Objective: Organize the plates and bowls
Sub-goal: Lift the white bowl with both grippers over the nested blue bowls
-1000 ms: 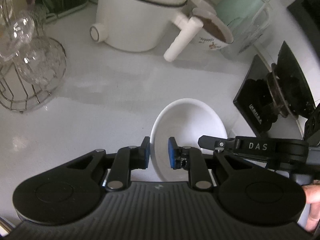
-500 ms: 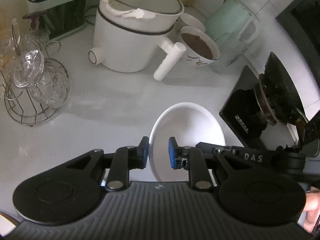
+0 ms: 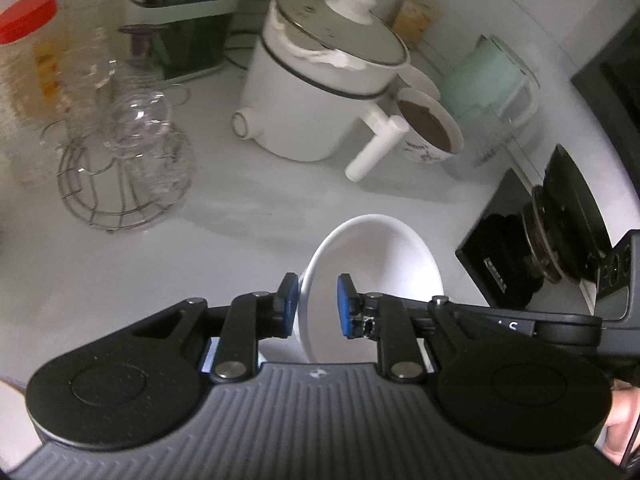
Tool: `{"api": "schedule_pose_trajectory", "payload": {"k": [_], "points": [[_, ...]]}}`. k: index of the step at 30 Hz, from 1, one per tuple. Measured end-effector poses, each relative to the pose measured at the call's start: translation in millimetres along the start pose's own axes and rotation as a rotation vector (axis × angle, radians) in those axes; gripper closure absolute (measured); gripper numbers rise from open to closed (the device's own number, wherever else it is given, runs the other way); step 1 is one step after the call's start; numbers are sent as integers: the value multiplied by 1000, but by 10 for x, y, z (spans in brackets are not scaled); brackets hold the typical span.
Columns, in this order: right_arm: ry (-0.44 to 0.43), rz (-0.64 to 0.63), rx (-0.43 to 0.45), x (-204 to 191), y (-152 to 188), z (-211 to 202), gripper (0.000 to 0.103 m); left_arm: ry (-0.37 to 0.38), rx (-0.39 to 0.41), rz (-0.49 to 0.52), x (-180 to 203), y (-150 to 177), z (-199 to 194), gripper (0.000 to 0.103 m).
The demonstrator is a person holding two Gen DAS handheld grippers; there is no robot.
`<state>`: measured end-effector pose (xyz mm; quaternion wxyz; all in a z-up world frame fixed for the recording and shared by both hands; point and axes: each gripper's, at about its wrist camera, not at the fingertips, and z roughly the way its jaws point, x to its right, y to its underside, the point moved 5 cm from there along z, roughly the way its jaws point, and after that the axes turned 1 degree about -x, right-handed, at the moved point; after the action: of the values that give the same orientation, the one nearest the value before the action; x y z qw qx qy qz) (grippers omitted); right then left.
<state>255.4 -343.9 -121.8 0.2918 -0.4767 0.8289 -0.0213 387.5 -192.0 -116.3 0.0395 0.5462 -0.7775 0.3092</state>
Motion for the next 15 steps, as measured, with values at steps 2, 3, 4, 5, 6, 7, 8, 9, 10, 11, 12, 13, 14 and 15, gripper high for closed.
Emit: {"api": "schedule_pose_trajectory", "payload": {"k": [2, 3, 4, 5, 6, 7, 8, 9, 10, 11, 12, 13, 14, 15], "points": [[-10, -16, -12, -44, -2, 31, 91, -4, 11, -27, -73, 37, -56, 80], [-13, -27, -16, -75, 2, 44, 91, -5, 15, -39, -109, 49, -80, 80], [-15, -44, -22, -115, 11, 56, 91, -8, 18, -54, -150, 65, -107, 80], [-20, -64, -28, -163, 24, 69, 91, -13, 21, -69, -197, 83, -142, 80], [-24, -77, -34, -199, 32, 79, 91, -17, 27, -80, -232, 98, -175, 80], [-32, -93, -41, -243, 43, 93, 91, -23, 33, -93, -274, 119, -215, 80], [-37, -108, -48, -284, 54, 107, 91, -28, 37, -103, -306, 137, -243, 80], [-41, -124, -55, -327, 69, 126, 91, -34, 41, -112, -339, 154, -271, 80], [-46, -139, -64, -367, 82, 149, 91, -42, 45, -124, -378, 175, -295, 80], [-52, -152, -73, -405, 95, 175, 91, -49, 49, -135, -419, 199, -320, 80], [-56, -160, -80, -432, 105, 196, 91, -53, 49, -147, -460, 225, -343, 80], [-59, -170, -86, -467, 116, 218, 91, -55, 50, -157, -496, 251, -364, 80], [-62, -179, -90, -497, 125, 238, 91, -58, 52, -173, -537, 282, -387, 80], [-66, -187, -95, -517, 130, 257, 91, -62, 53, -184, -561, 307, -398, 80]]}}
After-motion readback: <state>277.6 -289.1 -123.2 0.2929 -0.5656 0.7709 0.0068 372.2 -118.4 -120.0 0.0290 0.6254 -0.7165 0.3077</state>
